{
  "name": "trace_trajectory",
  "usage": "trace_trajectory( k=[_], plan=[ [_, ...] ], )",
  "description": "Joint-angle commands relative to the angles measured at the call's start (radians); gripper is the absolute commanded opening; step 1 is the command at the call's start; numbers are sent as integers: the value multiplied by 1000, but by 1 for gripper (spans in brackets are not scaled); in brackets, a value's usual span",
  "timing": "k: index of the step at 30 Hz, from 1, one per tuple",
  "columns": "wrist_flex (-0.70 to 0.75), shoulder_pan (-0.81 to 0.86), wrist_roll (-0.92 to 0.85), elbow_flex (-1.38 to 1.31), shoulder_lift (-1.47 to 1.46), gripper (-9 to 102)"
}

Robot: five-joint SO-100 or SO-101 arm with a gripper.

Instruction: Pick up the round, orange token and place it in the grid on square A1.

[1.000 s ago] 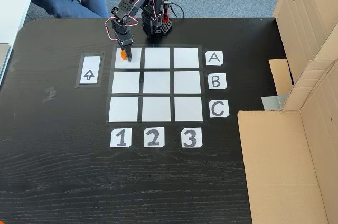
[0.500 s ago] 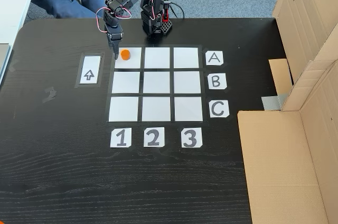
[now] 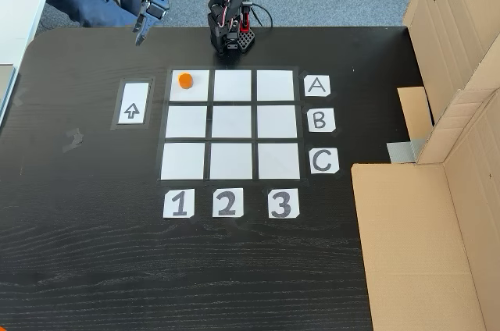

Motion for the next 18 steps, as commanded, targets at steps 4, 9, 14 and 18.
trace_trajectory(
  k=[4,9,14,18],
  plan=[
    [-3,167,-34,110,184,32],
    [-2,295,-110,259,318,32],
    [-3,410,-178,394,457,31],
    [6,462,-209,517,548,31]
  ],
)
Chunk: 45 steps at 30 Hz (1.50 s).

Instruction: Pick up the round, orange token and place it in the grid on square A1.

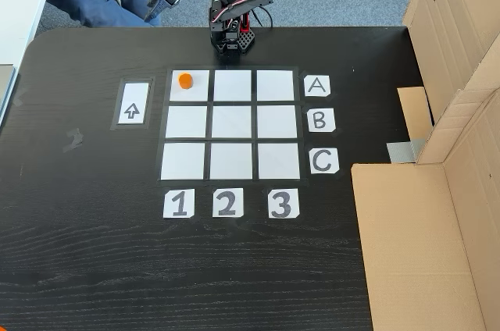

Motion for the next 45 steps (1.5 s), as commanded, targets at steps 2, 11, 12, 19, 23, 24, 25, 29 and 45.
trace_trajectory(
  k=[2,11,12,19,23,24,25,29,45],
  plan=[
    [8,49,-21,84,74,31],
    [11,61,-29,258,175,25],
    [11,64,-29,273,186,24],
    [12,86,-26,345,252,21],
    [17,100,-25,359,278,17],
    [17,100,-25,362,281,16],
    [17,100,-23,365,284,16],
    [17,103,-15,371,305,14],
    [17,107,11,393,367,14]
  ],
)
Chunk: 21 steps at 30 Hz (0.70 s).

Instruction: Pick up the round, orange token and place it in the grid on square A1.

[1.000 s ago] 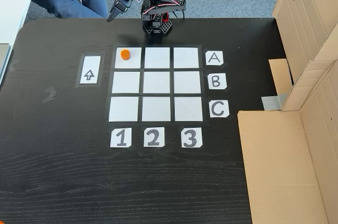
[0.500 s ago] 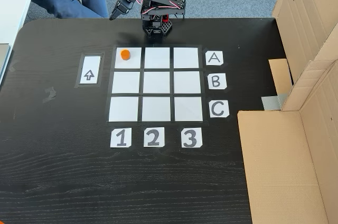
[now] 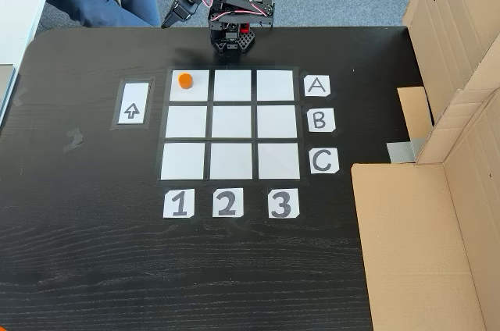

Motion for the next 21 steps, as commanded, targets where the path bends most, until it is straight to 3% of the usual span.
trace_trajectory(
  k=[1,21],
  plan=[
    [2,9,6,-2,14,14],
    [-6,9,8,28,72,14]
  ],
)
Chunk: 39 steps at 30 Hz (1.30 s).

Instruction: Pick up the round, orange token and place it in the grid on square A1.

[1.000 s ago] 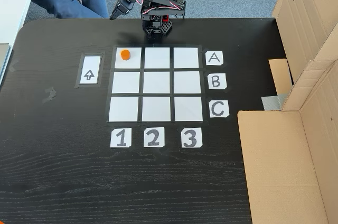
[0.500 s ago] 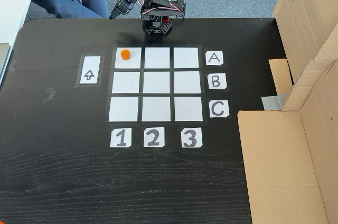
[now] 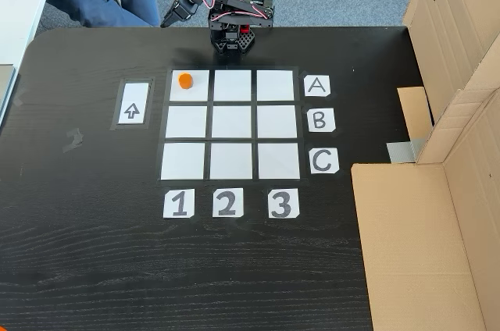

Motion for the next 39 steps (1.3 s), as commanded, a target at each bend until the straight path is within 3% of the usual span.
trace_trajectory(
  k=[1,39],
  plan=[
    [-6,9,8,2,0,14],
    [-2,3,18,5,25,15]
  ],
)
